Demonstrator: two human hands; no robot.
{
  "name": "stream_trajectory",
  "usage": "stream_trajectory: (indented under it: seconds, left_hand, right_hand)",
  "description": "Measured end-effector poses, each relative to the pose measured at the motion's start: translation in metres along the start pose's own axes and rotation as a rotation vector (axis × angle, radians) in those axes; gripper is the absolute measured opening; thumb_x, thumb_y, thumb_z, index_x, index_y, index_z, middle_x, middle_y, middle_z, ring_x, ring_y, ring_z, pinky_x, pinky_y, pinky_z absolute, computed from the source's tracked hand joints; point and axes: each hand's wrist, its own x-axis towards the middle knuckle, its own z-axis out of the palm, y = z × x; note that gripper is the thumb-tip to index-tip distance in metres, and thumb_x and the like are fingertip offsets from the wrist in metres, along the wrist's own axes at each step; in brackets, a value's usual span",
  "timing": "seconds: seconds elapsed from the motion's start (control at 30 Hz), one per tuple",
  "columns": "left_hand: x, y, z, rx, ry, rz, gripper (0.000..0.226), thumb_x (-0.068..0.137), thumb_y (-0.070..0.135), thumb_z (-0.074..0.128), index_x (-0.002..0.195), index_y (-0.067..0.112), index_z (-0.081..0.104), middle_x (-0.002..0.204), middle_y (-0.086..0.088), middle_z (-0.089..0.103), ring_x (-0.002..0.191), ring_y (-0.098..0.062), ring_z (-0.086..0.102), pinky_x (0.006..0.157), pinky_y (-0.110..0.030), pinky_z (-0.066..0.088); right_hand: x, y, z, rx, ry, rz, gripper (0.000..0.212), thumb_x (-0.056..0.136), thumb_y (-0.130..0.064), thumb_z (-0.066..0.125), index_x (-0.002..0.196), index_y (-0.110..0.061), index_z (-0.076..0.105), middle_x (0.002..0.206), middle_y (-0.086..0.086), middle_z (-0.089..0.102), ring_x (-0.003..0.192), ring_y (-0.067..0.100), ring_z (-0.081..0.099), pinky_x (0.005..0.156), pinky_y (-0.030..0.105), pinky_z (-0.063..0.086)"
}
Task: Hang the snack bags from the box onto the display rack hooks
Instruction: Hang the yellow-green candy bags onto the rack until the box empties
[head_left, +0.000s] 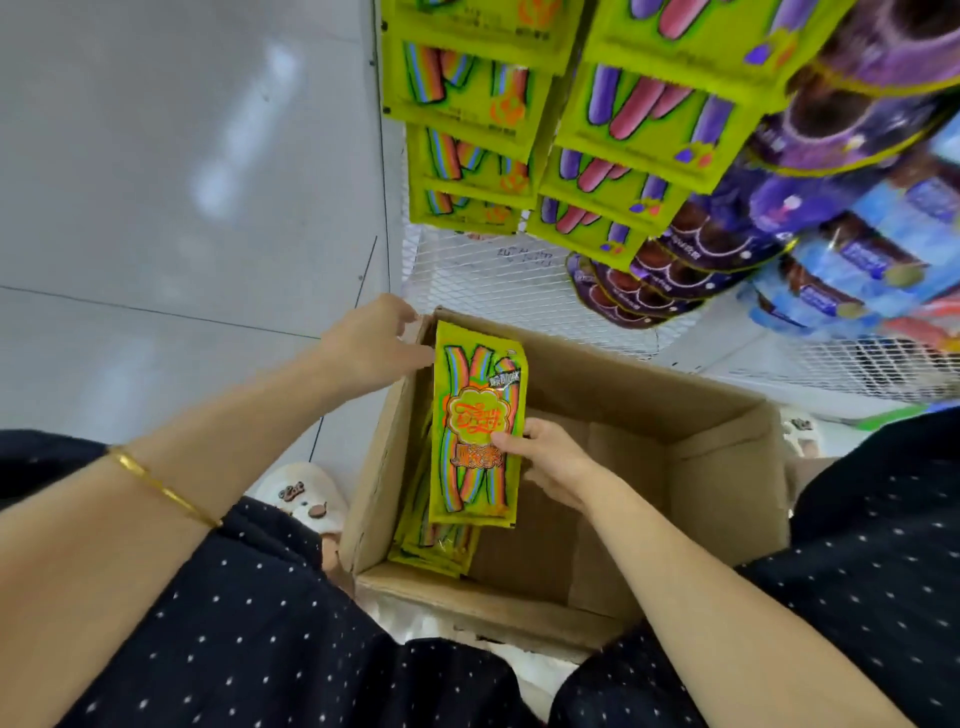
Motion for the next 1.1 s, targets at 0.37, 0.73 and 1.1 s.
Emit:
stream_trajectory:
  seconds: [0.37, 0.73, 1.1]
  left_hand:
    - [-0.06, 0.059, -0.009, -0.397, 0.023, 0.222, 0.008, 0.084, 0.012, 0.068, 0.091, 0.011, 0.067, 0.086, -0.009, 0.07, 0.077, -0.021, 0.066, 0.074, -0.034, 0.056]
    - [-0.15, 0.182, -0.163, -0.361, 0.047, 0.57, 0.038, 0.083, 0.037, 0.057, 0.103, 0.005, 0.064, 0.096, -0.01, 0.073, 0.089, -0.023, 0.069, 0.084, -0.036, 0.056]
    - [-0.155, 0.376, -0.313, -0.321, 0.866, 0.956, 0.014, 0.094, 0.024, 0.049, 0.095, 0.015, 0.059, 0.089, -0.006, 0.056, 0.067, -0.013, 0.048, 0.062, -0.026, 0.042]
  right_hand:
    - [-0.128, -0.12, 0.012, -0.142, 0.339, -0.877, 0.041, 0.078, -0.018, 0.072, 0.102, -0.032, 0.042, 0.107, 0.002, 0.061, 0.096, 0.015, 0.062, 0.08, 0.028, 0.051]
    - [-0.251, -0.274, 0.057, -0.49, 0.53, -1.478, 0.035, 0.081, 0.0, 0.06, 0.096, -0.031, 0.062, 0.091, -0.021, 0.056, 0.09, 0.005, 0.057, 0.084, 0.011, 0.041]
    - [-0.356, -0.445, 0.066, -0.487, 0.744, -1.801, 0.04, 0.086, 0.006, 0.051, 0.118, -0.014, 0.063, 0.108, -0.01, 0.058, 0.105, 0.005, 0.054, 0.092, 0.006, 0.035]
